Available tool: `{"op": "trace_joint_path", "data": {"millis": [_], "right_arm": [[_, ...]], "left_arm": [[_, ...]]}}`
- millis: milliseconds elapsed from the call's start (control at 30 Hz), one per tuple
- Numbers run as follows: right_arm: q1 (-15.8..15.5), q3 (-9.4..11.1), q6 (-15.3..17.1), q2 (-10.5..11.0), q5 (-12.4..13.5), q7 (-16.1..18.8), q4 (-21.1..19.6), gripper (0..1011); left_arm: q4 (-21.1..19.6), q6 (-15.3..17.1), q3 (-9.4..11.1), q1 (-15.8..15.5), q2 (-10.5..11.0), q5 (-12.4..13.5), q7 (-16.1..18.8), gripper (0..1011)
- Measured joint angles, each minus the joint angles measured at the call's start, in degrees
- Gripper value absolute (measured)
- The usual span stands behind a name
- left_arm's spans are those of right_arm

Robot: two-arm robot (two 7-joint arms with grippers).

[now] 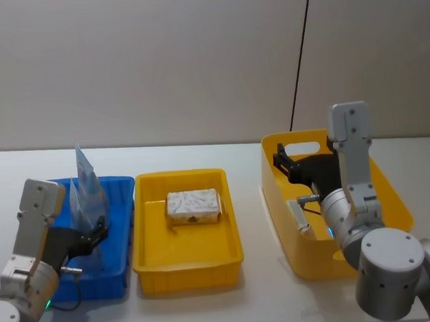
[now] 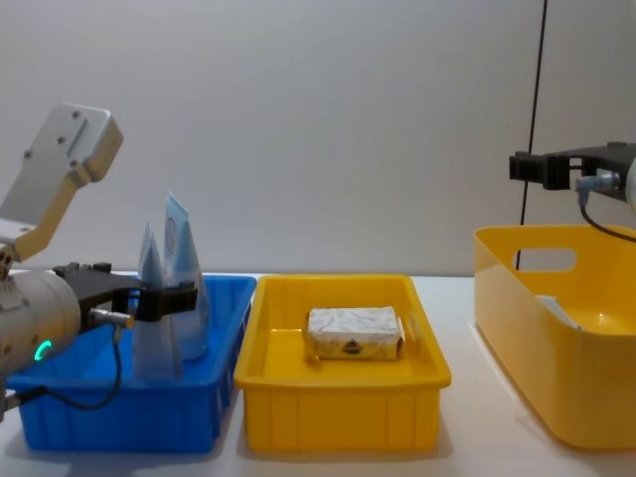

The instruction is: Bimanual collaborative sorting of washing and personal care products

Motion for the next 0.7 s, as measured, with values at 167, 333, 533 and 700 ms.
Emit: {"op": "trace_joint_path", "data": {"millis": [167,333,533,700], "right_arm": [[0.0,0.0,0.0,0.0,0.0,0.0,0.0,1004],[0.0,0.0,0.0,0.0,0.0,0.0,0.0,1004],[0.0,0.0,0.0,0.0,0.0,0.0,0.0,1004],[0.0,0.0,0.0,0.0,0.0,0.0,0.0,1004]], "left_arm": [[2.7,-0.3,-0.5,-1.1,-1.2,-0.5,-0.2,1001],[4.7,-0.4,-0.8,-1.9,-2.0,-0.7,-0.4,915],[6.7,-0.6,-1.1,-2.7,-2.7,-0.8,-0.7,741],[7.7,-0.7,-1.3,-3.1,-3.1,-0.8,-1.0,603]]}}
